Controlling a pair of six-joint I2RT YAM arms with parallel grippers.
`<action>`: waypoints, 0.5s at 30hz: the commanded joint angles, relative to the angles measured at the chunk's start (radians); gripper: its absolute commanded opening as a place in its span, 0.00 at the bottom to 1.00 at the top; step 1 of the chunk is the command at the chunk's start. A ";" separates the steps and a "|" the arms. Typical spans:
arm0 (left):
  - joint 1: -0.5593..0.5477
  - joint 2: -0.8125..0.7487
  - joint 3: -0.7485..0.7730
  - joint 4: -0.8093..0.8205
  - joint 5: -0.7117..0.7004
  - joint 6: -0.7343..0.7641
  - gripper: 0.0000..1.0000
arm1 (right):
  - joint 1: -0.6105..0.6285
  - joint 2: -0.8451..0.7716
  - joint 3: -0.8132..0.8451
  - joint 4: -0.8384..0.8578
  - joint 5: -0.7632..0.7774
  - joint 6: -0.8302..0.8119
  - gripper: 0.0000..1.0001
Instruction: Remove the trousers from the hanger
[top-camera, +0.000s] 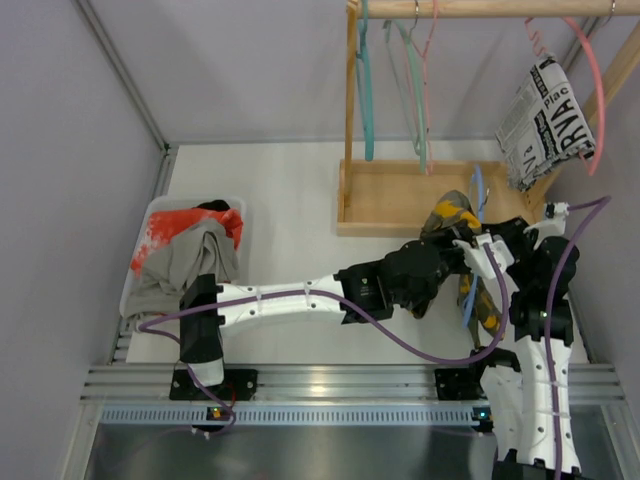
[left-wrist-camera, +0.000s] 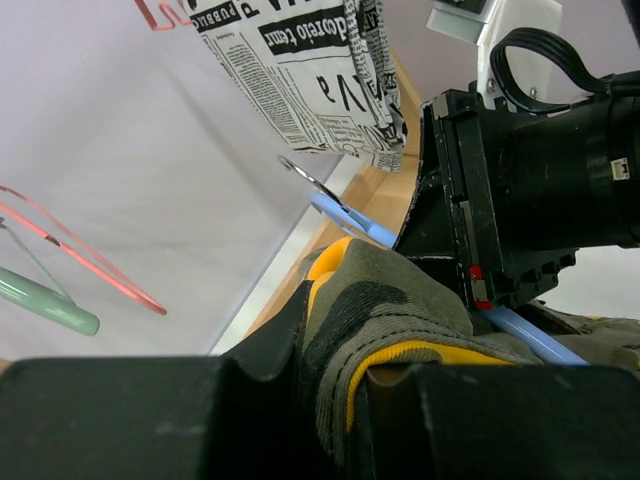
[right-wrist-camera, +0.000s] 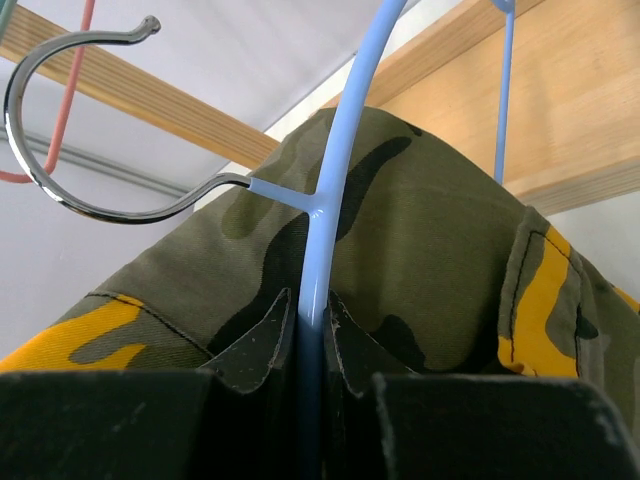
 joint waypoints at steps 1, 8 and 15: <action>-0.006 -0.132 0.213 0.464 0.043 0.026 0.00 | -0.015 0.044 -0.036 -0.009 0.027 -0.178 0.00; -0.006 -0.170 0.241 0.465 0.053 0.094 0.00 | -0.112 0.125 0.008 0.041 -0.077 -0.068 0.00; -0.006 -0.190 0.239 0.527 0.066 0.185 0.00 | -0.184 0.149 0.016 0.123 -0.267 0.198 0.00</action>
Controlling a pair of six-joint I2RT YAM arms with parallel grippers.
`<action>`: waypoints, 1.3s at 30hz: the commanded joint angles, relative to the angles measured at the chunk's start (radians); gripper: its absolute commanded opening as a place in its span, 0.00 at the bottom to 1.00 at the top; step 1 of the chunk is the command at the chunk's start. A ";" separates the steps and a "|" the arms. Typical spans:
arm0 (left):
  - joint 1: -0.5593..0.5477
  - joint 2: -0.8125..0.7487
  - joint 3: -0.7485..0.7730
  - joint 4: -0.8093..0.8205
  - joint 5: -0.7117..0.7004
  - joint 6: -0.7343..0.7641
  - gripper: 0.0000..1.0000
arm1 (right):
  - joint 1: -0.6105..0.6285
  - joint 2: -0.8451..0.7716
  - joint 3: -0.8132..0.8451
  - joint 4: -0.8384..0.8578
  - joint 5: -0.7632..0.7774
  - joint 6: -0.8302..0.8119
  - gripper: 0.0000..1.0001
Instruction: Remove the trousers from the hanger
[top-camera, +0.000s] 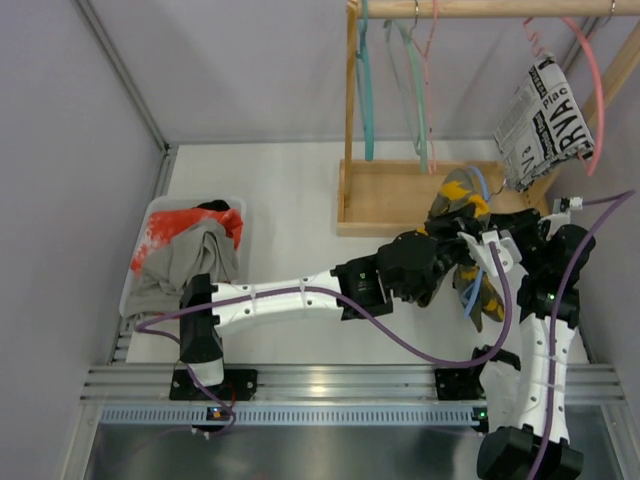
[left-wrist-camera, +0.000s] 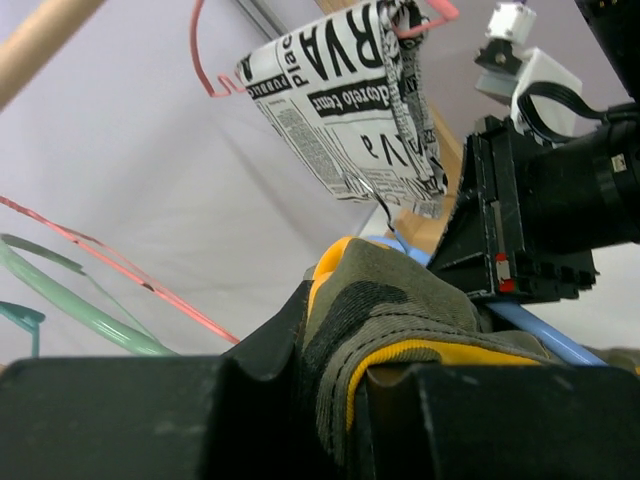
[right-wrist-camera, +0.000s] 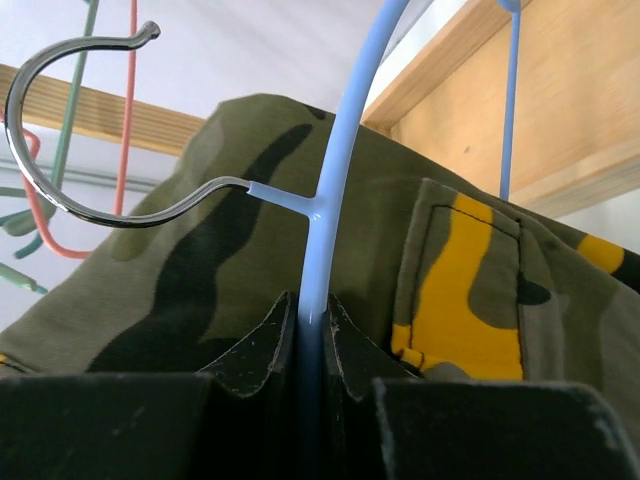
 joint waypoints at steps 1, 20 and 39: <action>-0.008 -0.194 0.168 0.523 0.041 0.069 0.00 | -0.026 0.015 -0.021 0.038 -0.073 0.002 0.00; -0.009 -0.154 0.355 0.566 0.107 0.185 0.00 | -0.084 0.069 -0.075 -0.080 -0.029 -0.172 0.00; -0.008 -0.534 -0.127 0.392 0.082 0.069 0.00 | -0.084 0.060 -0.006 -0.112 -0.028 -0.274 0.00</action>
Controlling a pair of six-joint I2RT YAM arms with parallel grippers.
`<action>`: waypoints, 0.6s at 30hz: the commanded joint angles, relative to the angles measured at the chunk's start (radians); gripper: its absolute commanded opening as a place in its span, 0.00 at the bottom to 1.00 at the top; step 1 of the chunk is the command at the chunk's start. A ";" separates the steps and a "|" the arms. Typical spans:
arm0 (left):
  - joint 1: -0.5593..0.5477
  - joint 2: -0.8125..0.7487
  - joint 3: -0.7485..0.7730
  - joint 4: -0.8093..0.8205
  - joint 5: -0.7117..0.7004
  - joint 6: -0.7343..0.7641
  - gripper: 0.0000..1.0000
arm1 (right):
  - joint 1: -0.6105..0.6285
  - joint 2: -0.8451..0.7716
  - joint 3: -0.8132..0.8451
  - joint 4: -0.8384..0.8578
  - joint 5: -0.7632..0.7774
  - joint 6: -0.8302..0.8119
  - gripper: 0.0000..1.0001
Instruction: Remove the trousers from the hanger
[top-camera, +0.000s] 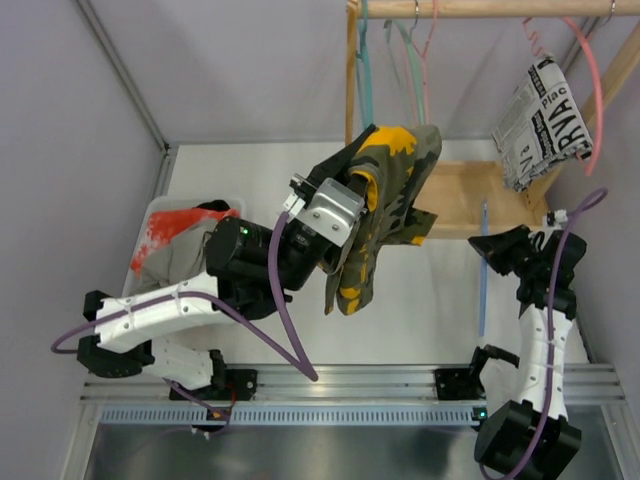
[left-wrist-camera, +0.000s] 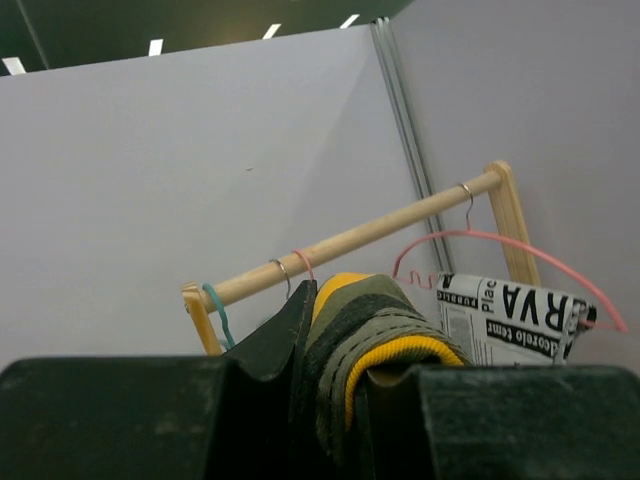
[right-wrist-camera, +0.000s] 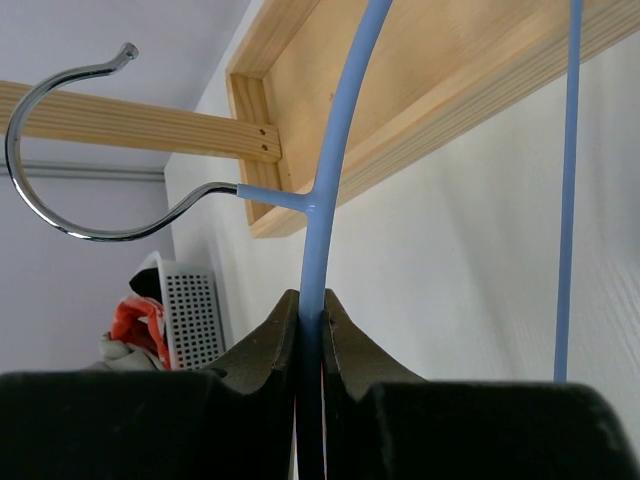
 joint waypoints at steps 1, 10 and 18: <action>0.000 -0.138 -0.079 0.049 0.084 -0.015 0.00 | -0.011 -0.019 0.075 0.022 0.001 -0.052 0.00; 0.056 -0.322 -0.218 -0.135 -0.041 -0.027 0.00 | -0.011 -0.021 0.104 -0.006 0.014 -0.086 0.00; 0.287 -0.342 -0.103 -0.270 -0.158 -0.090 0.00 | -0.011 0.002 0.147 -0.026 0.030 -0.113 0.00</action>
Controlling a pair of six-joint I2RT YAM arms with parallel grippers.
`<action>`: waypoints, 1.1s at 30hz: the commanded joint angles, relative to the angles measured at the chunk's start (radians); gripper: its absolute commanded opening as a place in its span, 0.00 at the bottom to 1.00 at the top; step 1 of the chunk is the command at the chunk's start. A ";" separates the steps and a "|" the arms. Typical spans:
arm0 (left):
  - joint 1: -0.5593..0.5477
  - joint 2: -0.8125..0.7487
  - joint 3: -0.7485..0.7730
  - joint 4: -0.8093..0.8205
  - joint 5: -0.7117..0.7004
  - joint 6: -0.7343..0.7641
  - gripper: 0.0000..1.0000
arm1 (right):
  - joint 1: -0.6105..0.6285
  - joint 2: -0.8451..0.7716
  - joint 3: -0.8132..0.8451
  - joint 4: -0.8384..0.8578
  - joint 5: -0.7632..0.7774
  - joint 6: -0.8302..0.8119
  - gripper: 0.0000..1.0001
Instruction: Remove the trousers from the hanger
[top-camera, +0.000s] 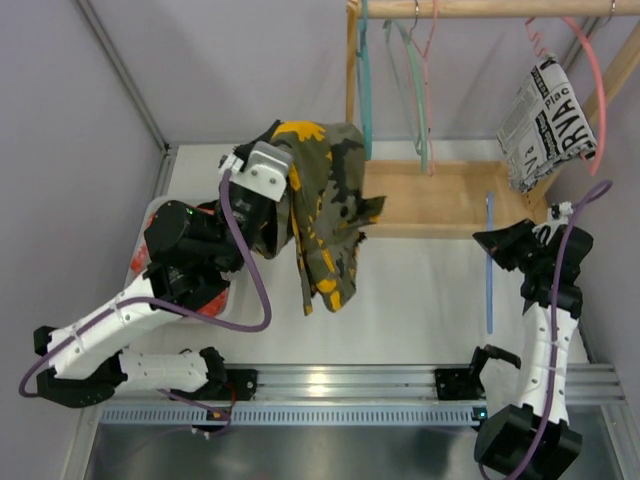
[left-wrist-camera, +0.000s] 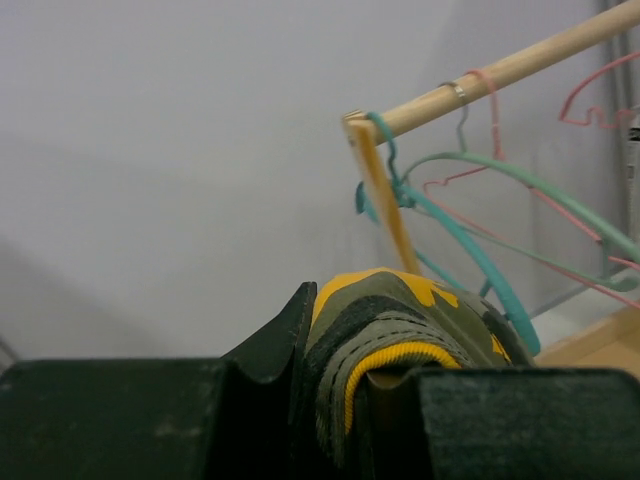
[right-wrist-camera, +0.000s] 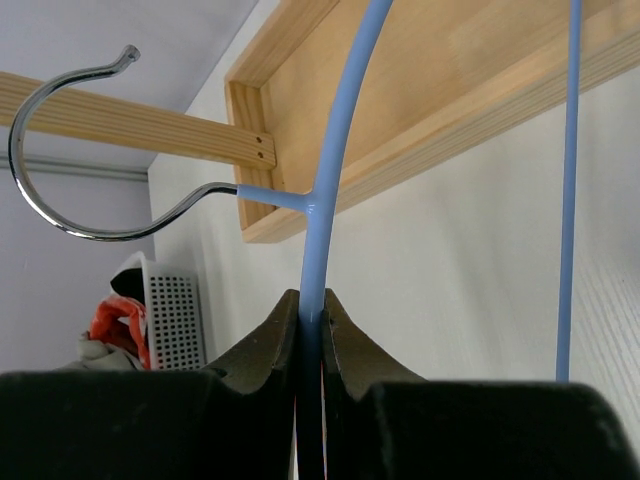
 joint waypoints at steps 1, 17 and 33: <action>0.077 -0.058 0.108 0.064 -0.051 -0.029 0.00 | -0.010 0.008 0.079 0.044 0.005 -0.044 0.00; 0.562 -0.065 0.295 0.034 -0.218 -0.006 0.00 | -0.010 0.033 0.097 0.046 -0.010 -0.024 0.00; 1.096 -0.444 0.203 -0.424 -0.217 -0.264 0.00 | -0.010 0.033 0.088 0.064 -0.053 -0.012 0.00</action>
